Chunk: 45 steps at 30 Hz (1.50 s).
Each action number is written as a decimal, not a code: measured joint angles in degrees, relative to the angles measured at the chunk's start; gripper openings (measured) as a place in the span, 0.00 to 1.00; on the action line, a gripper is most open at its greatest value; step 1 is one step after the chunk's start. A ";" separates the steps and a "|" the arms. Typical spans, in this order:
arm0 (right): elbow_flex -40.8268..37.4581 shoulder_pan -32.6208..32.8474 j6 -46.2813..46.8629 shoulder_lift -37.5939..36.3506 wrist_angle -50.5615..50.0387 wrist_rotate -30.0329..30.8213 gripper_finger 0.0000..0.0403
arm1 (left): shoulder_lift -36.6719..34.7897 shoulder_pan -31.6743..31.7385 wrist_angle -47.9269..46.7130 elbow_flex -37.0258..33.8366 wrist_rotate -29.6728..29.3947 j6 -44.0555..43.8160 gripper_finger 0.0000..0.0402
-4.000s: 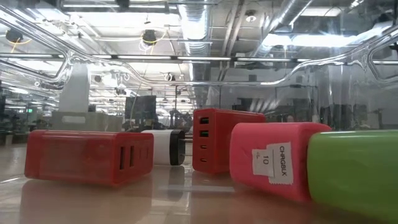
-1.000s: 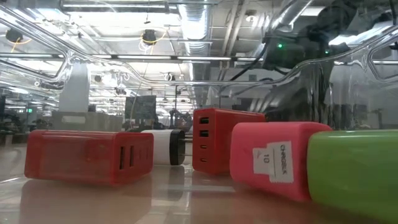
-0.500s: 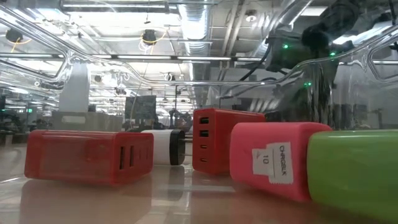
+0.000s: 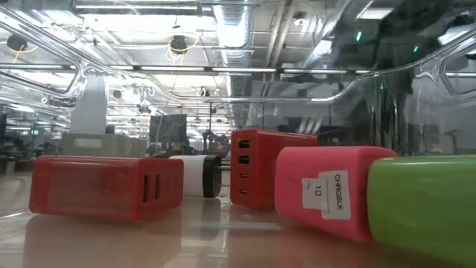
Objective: Pick & Place Office items
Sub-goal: Put the bottom red digital clock into the gray bin
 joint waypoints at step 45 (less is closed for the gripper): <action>8.40 36.75 2.03 -3.60 44.49 -1.74 0.41 | 36.86 14.16 0.06 22.91 14.37 15.61 0.52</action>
